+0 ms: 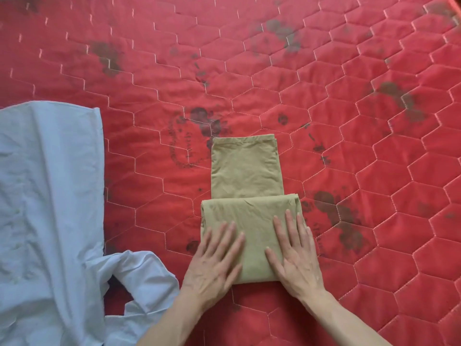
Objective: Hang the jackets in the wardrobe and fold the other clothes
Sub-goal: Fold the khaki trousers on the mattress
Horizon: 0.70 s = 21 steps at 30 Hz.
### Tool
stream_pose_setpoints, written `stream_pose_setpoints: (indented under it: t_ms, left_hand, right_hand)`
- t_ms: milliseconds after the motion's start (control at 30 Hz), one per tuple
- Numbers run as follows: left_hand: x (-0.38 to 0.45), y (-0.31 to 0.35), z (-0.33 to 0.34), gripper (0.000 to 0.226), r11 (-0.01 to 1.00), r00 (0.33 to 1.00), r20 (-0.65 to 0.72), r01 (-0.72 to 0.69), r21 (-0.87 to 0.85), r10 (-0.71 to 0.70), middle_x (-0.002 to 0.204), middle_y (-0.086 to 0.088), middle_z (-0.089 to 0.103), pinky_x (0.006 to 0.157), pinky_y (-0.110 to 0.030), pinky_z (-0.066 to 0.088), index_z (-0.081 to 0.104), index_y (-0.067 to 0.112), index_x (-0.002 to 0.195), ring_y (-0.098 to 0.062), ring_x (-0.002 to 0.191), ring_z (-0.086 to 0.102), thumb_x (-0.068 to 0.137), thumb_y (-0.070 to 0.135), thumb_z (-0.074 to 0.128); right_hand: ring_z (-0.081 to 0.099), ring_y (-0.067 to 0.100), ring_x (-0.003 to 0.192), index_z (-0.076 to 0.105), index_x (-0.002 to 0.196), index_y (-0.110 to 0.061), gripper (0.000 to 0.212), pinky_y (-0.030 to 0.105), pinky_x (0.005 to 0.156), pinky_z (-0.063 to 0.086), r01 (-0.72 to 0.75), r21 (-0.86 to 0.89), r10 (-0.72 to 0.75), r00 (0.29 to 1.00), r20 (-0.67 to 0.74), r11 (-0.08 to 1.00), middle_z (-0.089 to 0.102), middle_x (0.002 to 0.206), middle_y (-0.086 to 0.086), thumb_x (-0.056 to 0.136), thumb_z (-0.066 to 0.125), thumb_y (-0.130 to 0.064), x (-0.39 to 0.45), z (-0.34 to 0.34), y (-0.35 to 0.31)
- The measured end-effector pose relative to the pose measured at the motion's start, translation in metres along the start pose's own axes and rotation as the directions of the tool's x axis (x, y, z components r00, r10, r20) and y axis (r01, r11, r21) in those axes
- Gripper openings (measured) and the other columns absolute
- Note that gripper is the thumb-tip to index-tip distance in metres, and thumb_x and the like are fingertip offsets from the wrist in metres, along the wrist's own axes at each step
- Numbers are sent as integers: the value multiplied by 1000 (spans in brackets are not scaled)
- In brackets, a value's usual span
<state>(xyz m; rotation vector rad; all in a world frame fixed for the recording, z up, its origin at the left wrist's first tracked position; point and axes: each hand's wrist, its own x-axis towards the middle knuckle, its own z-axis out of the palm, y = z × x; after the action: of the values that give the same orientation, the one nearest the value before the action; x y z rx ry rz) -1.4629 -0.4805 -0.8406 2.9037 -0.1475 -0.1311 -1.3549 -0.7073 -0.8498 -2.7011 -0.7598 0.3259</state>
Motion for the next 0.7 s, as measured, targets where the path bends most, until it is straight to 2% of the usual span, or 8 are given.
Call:
stream_pose_setpoints:
  t_ms: [33, 100, 200, 267, 333, 433, 600, 700]
  left_hand:
    - [-6, -6, -1, 82, 991, 991, 26, -129, 26, 128, 173, -12, 13, 122, -52, 24, 26, 15, 164, -30, 160, 14, 95, 49, 55]
    - [-15, -14, 0, 96, 971, 971, 88, -231, 67, 225, 173, -13, 16, 123, -51, 22, 25, 15, 165, -31, 160, 15, 82, 42, 64]
    - [-18, -16, 4, 104, 952, 965, 156, -237, 192, 209, 171, -19, 16, 123, -54, 20, 25, 9, 164, -39, 158, 17, 67, 27, 59]
    - [-16, -4, 6, 92, 960, 979, 140, -176, 217, 148, 170, -24, 17, 122, -58, 21, 28, 6, 162, -44, 157, 18, 73, 17, 48]
    - [-12, 13, 8, 81, 980, 992, 119, -65, 186, 44, 168, -26, 23, 120, -61, 29, 35, 4, 159, -46, 155, 22, 78, 8, 36]
    - [-5, 28, 0, 78, 992, 988, 148, 24, 127, -43, 164, -25, 33, 114, -63, 40, 42, 4, 152, -46, 152, 30, 75, 6, 34]
    - [0, 12, -24, 78, 1000, 983, 179, -28, -9, 30, 156, -20, 47, 111, -56, 46, 46, 9, 144, -40, 145, 45, 68, 17, 33]
    - [9, 1, -54, 63, 984, 984, 152, -71, -164, 96, 140, -13, 60, 105, -41, 50, 48, 13, 136, -33, 129, 59, 76, 21, 34]
  right_hand:
    - [4, 33, 161, 22, 165, -23, 77, 61, 122, 24, 37, -9, -37, 999, 15, 999, 6, 175, 6, 100, 41, -59, -2, -1, 5]
    - [4, 38, 160, 23, 165, -22, 81, 65, 121, 27, 110, -20, -110, 993, 39, 994, 7, 174, 8, 98, 46, -61, -7, -4, 13]
    - [5, 40, 160, 25, 164, -21, 94, 65, 122, 23, 209, -66, -205, 977, 63, 976, 8, 174, 11, 90, 58, -68, -12, -11, 23]
    - [8, 39, 160, 27, 164, -18, 103, 65, 122, 23, 265, -106, -258, 963, 79, 958, 9, 174, 12, 85, 60, -75, -17, -16, 25]
    - [12, 38, 159, 28, 163, -15, 110, 65, 123, 22, 288, -120, -279, 956, 92, 950, 11, 174, 11, 81, 61, -80, -20, -19, 24]
    - [11, 39, 159, 33, 161, -10, 114, 66, 123, 19, 321, -164, -310, 946, 92, 933, 17, 173, 7, 75, 65, -78, -17, -24, 19]
    - [10, 43, 159, 40, 159, -14, 107, 71, 122, 11, 380, -221, -350, 923, 162, 898, 31, 169, 0, 66, 63, -62, -6, -42, 21]
    - [29, 33, 155, 54, 147, -13, 85, 63, 125, 14, 432, -169, -415, 901, 125, 886, 53, 155, 1, 71, 62, -49, -2, -56, 25]
